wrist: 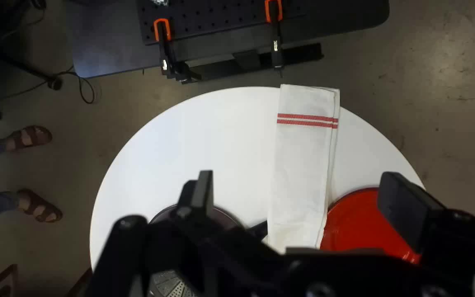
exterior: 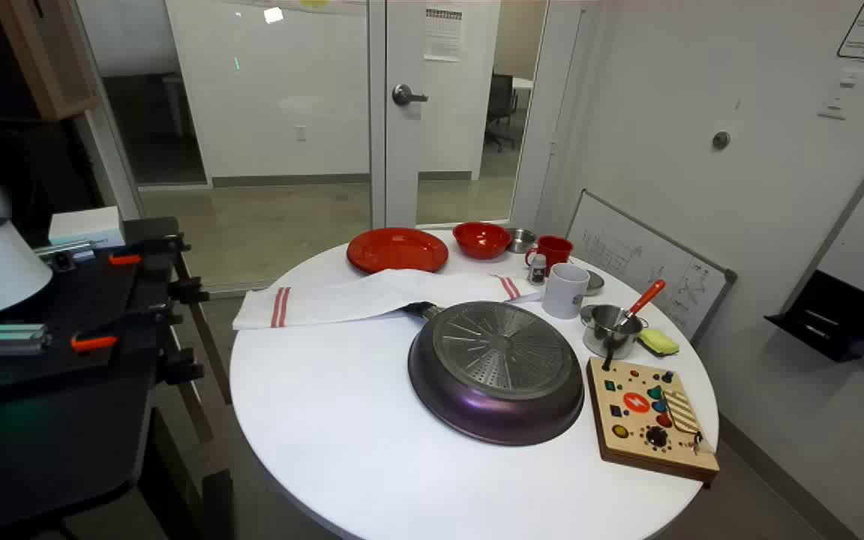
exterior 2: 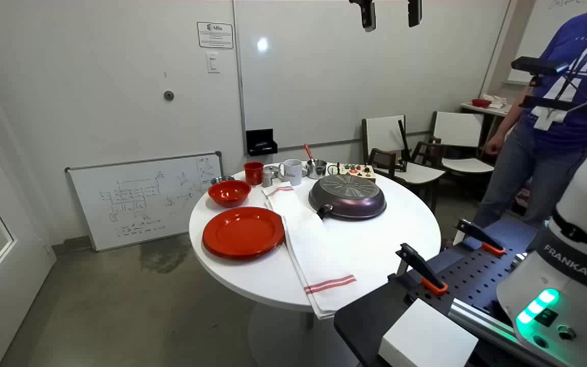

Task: Fold the towel on the table

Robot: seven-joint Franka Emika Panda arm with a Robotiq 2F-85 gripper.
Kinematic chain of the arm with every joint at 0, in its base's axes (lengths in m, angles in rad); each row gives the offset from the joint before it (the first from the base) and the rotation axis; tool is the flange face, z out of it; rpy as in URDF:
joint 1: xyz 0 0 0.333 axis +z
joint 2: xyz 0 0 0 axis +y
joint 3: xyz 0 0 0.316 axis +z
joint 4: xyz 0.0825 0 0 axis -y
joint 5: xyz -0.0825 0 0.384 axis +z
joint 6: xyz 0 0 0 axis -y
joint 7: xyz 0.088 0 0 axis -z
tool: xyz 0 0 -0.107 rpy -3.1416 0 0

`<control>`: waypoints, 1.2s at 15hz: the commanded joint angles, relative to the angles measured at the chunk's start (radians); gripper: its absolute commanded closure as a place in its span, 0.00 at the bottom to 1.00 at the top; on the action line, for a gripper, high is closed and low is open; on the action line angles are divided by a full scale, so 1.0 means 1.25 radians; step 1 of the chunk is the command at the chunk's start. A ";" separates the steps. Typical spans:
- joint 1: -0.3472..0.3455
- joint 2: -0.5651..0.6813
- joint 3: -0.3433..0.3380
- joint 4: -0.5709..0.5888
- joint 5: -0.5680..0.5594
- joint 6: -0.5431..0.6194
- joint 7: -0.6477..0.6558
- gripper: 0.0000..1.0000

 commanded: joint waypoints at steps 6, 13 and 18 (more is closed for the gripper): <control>-0.001 -0.005 0.010 0.041 -0.104 0.036 0.022 0.00; 0.014 -0.079 -0.058 -0.060 -0.001 0.179 -0.018 0.00; 0.018 -0.173 -0.064 -0.250 0.015 0.313 -0.086 0.00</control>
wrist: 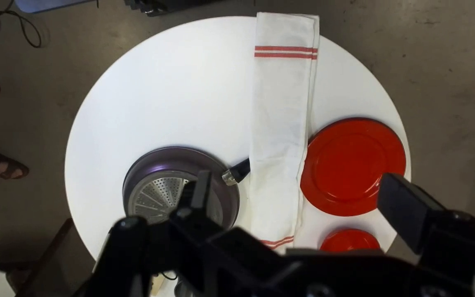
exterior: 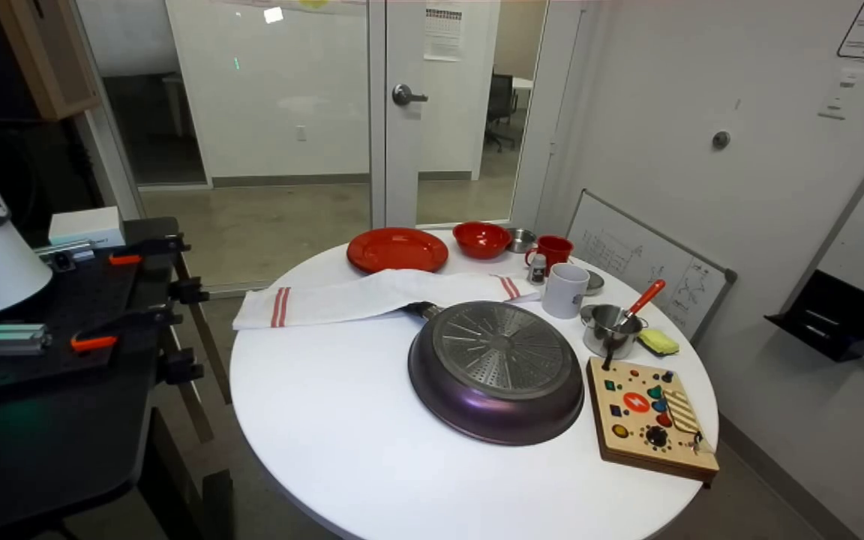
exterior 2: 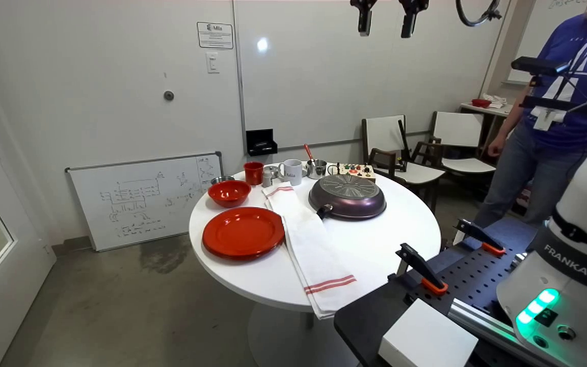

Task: Fold the towel on the table

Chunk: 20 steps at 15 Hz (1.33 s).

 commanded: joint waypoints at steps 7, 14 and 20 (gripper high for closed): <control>0.115 -0.100 0.055 -0.294 0.048 0.166 -0.100 0.00; 0.144 0.008 0.068 -0.317 0.058 0.333 -0.158 0.00; 0.153 0.174 0.198 -0.293 -0.076 0.354 -0.094 0.00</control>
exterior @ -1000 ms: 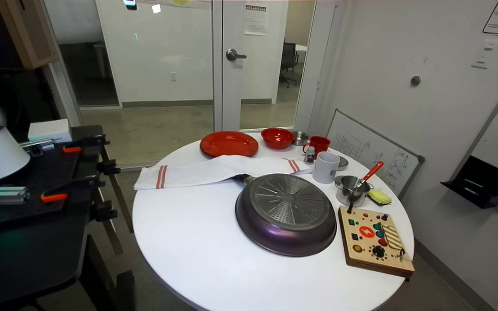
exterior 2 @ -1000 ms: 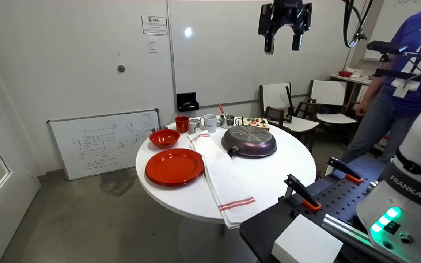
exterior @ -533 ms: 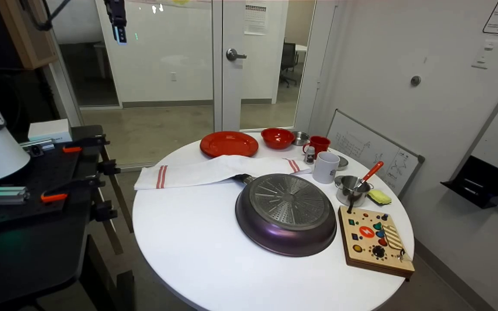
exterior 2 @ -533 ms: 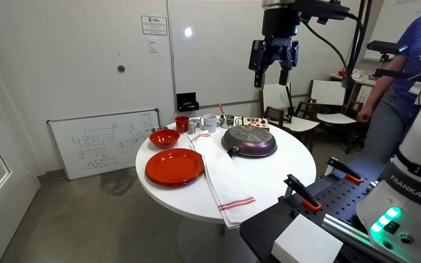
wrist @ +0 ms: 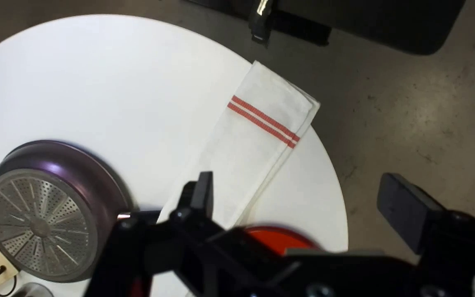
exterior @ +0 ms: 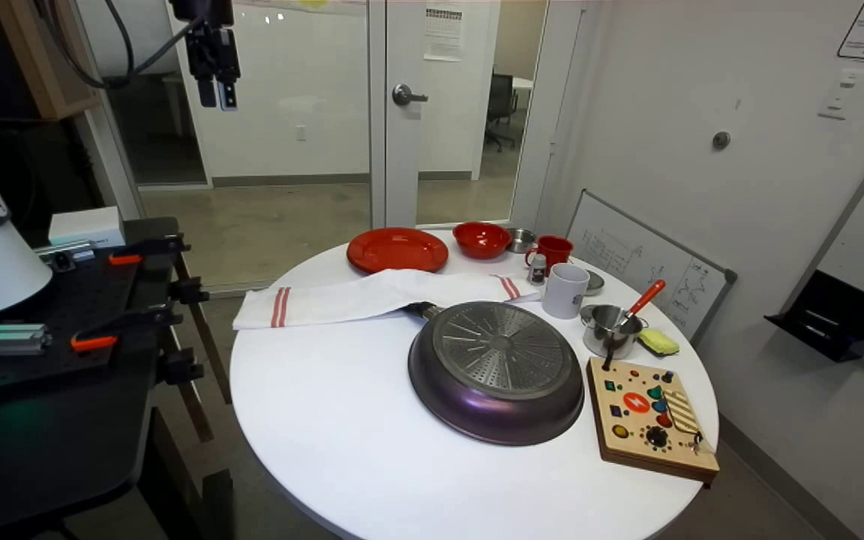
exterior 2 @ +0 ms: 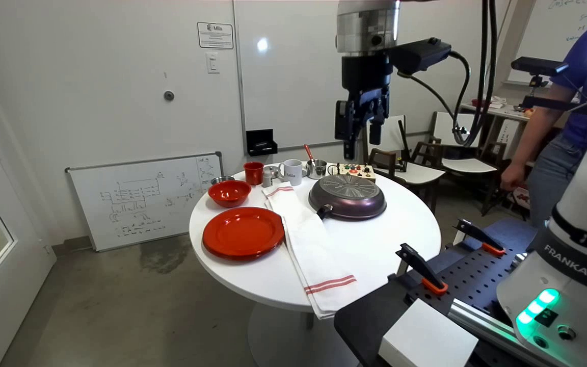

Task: Fold the towel on the table

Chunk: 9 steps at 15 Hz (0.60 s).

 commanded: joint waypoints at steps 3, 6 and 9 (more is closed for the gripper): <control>-0.050 0.197 0.100 0.072 -0.176 -0.001 0.204 0.00; -0.096 0.275 0.076 0.125 -0.248 -0.035 0.336 0.00; -0.120 0.330 0.028 0.174 -0.266 -0.076 0.410 0.00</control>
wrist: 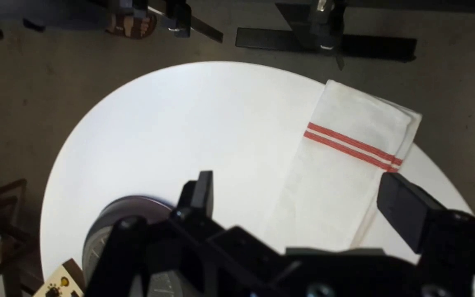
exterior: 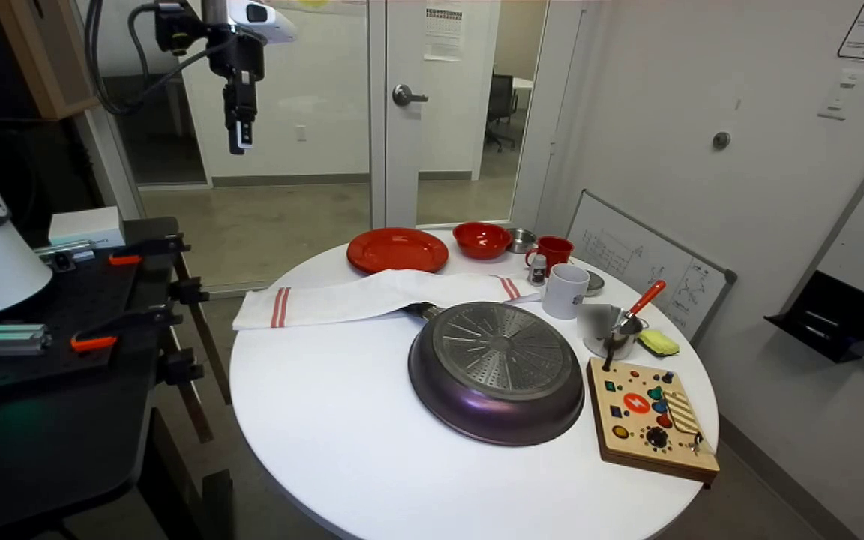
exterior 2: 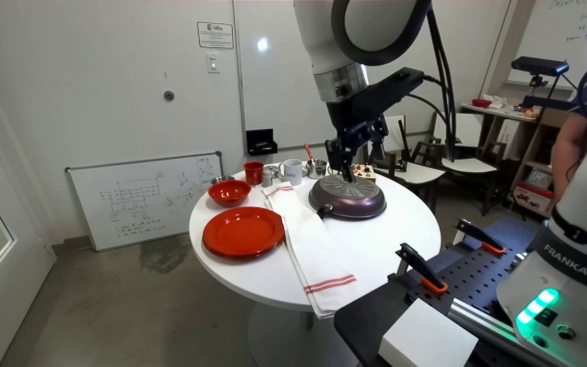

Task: Fold the towel on the table

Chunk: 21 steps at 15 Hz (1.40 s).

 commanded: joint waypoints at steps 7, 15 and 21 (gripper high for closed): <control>0.016 0.191 -0.105 0.108 0.013 -0.137 0.221 0.00; 0.038 0.208 -0.126 0.089 0.081 -0.133 0.188 0.00; 0.082 0.171 -0.117 0.017 -0.026 0.015 0.343 0.00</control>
